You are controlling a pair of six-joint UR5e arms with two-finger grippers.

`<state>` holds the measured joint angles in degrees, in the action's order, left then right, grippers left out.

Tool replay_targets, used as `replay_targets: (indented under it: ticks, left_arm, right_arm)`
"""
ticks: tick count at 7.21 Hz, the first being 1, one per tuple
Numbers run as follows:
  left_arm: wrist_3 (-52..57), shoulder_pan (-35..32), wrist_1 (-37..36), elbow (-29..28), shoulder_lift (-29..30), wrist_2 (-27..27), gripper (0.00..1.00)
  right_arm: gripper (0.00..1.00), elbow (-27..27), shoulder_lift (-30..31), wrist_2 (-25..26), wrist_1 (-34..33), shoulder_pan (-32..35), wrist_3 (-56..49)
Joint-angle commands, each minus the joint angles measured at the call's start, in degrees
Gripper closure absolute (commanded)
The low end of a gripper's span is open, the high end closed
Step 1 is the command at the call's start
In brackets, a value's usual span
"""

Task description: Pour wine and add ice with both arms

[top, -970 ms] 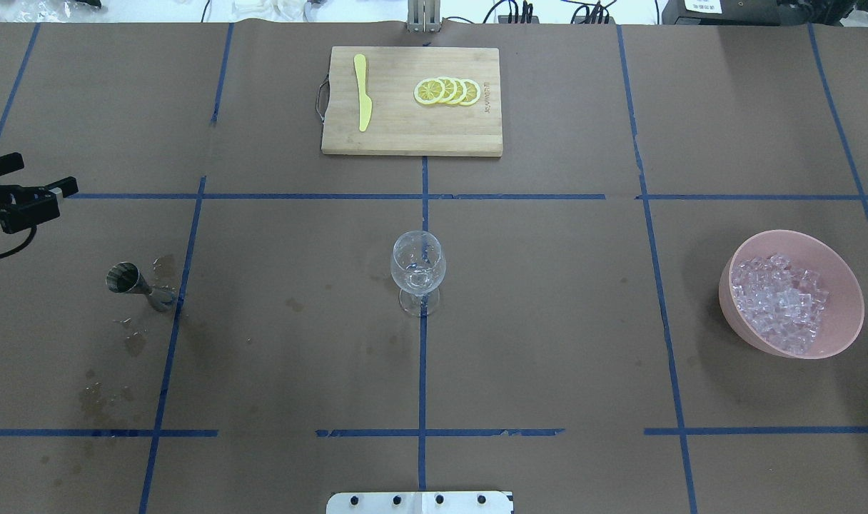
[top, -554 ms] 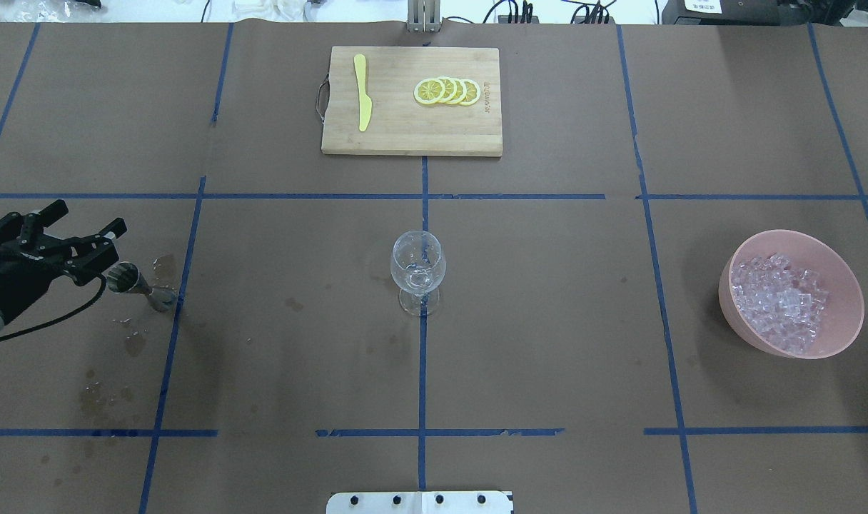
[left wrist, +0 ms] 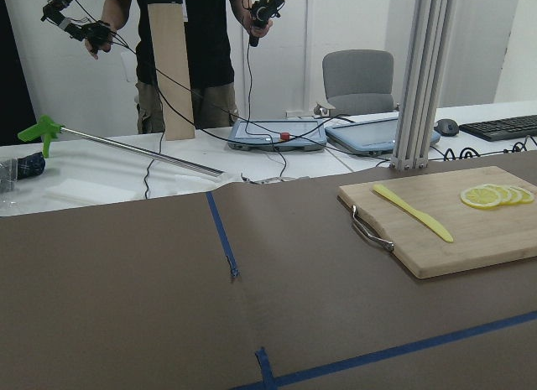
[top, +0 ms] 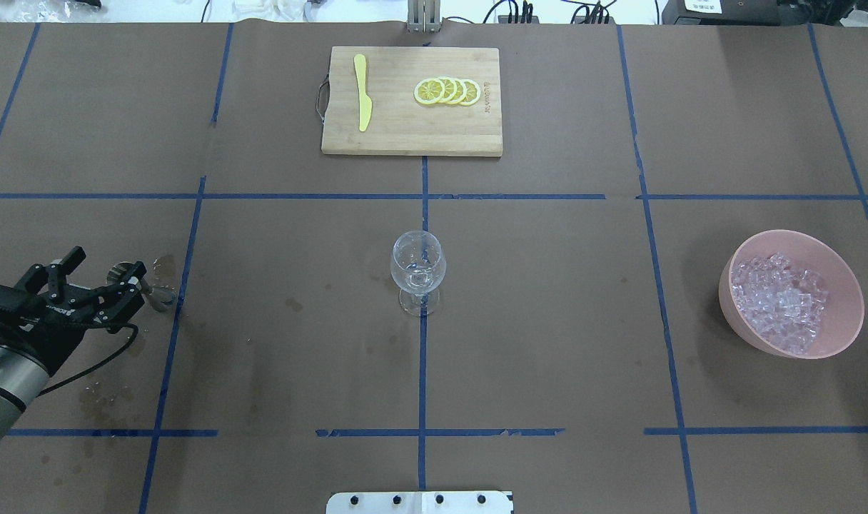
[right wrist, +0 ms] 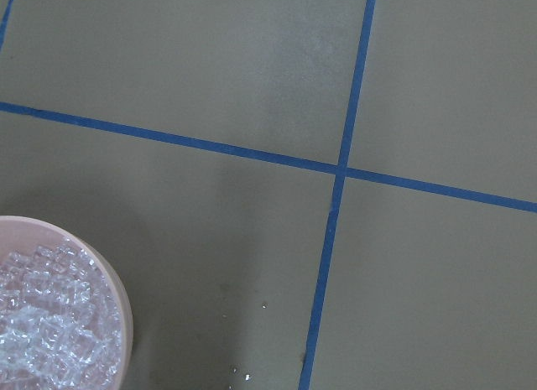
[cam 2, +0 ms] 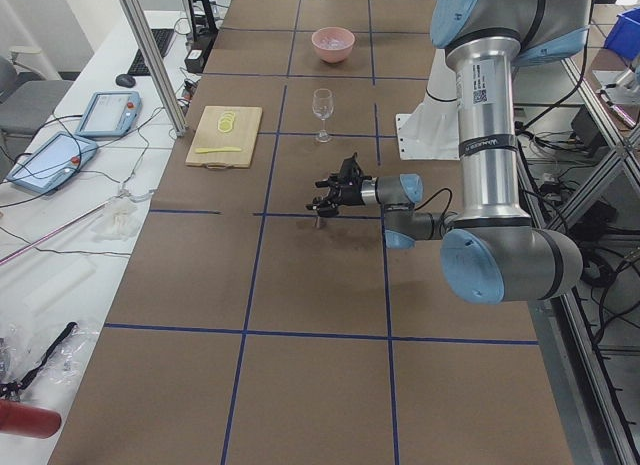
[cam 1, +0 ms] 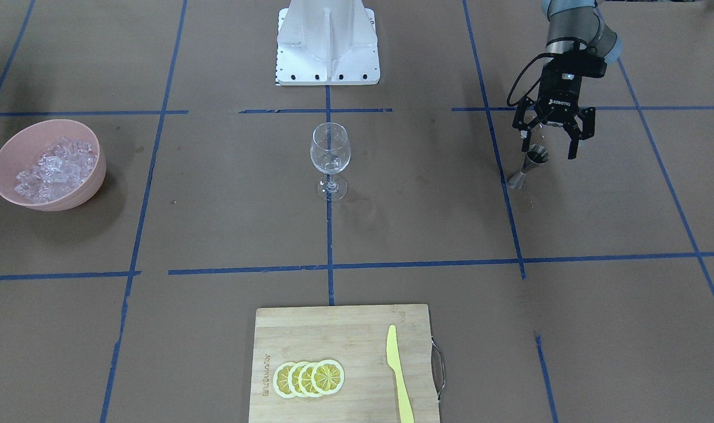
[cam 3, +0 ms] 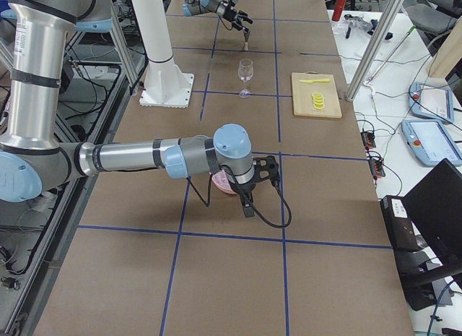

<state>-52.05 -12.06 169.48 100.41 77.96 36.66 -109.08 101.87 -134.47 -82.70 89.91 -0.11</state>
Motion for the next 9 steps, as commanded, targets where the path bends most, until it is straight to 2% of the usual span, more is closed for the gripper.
replay_targets:
  ticks: [1, 4, 5, 7, 9]
  left_arm:
    - [-1.38, 2.38, 0.06, -4.15, 2.97, -2.81, 0.0]
    - [-2.08, 2.65, 0.41, -9.7, 5.97, -3.26, 0.01]
    - [-4.26, 2.65, 0.41, -10.32, 5.97, -3.17, 0.11]
    - [-4.46, 2.57, 0.41, -10.41, 5.97, -3.26, 0.43]
    - [-4.72, 2.74, 0.41, -10.59, 6.06, -3.26, 0.47]
  right_arm:
    - [0.0, 0.01, 0.0, 0.0, 0.0, 0.0, 0.02]
    - [0.0, 0.01, 0.0, 0.0, 0.0, 0.0, 0.02]
    - [0.0, 0.01, 0.0, 0.0, 0.0, 0.0, 0.02]
    - [0.0, 0.01, -0.09, 0.0, 0.0, 0.0, 0.02]
    - [0.0, -0.08, -0.09, 0.0, 0.0, 0.0, 0.02]
